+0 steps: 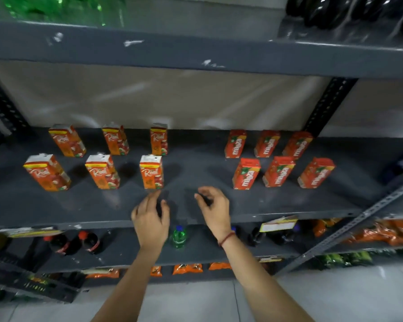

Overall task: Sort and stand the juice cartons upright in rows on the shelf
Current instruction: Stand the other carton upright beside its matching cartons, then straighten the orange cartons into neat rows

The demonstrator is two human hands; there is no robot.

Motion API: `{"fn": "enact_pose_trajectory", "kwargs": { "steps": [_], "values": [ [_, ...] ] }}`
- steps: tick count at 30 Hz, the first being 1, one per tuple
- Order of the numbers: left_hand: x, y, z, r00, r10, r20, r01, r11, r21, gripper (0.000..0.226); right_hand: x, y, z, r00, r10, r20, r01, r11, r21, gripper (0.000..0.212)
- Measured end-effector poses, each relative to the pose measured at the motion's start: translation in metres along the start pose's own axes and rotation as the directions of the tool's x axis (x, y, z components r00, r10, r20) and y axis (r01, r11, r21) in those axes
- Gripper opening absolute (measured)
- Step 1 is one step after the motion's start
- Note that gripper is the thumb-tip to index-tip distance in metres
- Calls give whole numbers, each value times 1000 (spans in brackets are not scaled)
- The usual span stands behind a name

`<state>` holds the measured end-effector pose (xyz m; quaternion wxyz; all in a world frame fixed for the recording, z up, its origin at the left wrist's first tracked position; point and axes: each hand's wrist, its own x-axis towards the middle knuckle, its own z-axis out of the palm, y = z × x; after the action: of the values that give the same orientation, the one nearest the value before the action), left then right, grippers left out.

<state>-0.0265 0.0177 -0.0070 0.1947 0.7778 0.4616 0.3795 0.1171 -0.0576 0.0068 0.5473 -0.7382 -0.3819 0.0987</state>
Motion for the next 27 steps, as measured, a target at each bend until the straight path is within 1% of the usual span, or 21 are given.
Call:
{"fn": "enact_pose_trajectory", "kwargs": {
  "steps": [3, 5, 7, 8, 9, 11, 12, 14, 17, 19, 22, 24, 27],
  "values": [
    [-15, 46, 34, 993, 76, 92, -70, 996, -59, 35, -10, 20, -51, 981, -33, -191, 11, 993, -115, 6],
    [-20, 75, 57, 981, 91, 172, -78, 994, -83, 38, -8, 32, -84, 947, -13, -320, -37, 988, -149, 7],
    [-22, 99, 76, 965, 97, 242, -82, 994, -71, 48, 1, 46, -113, 891, 64, -449, -130, 984, -120, 17],
    [-22, 109, 84, 960, 91, 266, -80, 995, -53, 54, 7, 52, -125, 869, 120, -481, -191, 976, -101, 26],
    [-21, 117, 91, 956, 76, 283, -70, 997, -33, 59, 13, 58, -135, 856, 184, -483, -254, 964, -82, 38],
    [-17, 129, 105, 957, 36, 289, -34, 999, -11, 70, 27, 67, -149, 862, 272, -428, -335, 939, -76, 61],
    [-15, 135, 111, 958, 14, 288, -12, 1000, -9, 75, 33, 71, -153, 872, 289, -395, -350, 932, -90, 68],
    [-12, 147, 122, 959, -41, 281, 46, 999, -9, 81, 46, 74, -156, 889, 294, -350, -355, 927, -123, 75],
    [-9, 163, 137, 962, -159, 224, 164, 986, -5, 85, 59, 74, -155, 907, 264, -328, -346, 912, -222, 73],
    [-8, 170, 144, 959, -218, 179, 220, 975, 8, 78, 61, 75, -153, 910, 228, -346, -338, 891, -302, 62],
    [-8, 173, 150, 959, -256, 120, 256, 966, 16, 60, 59, 76, -150, 905, 190, -380, -328, 882, -339, 50],
    [-8, 173, 152, 960, -264, 99, 262, 965, 24, 56, 58, 77, -149, 902, 182, -392, -327, 879, -346, 49],
    [-9, 173, 153, 958, -271, 94, 266, 962, 56, 56, 57, 78, -149, 888, 193, -417, -346, 878, -330, 46]
  ]
}}
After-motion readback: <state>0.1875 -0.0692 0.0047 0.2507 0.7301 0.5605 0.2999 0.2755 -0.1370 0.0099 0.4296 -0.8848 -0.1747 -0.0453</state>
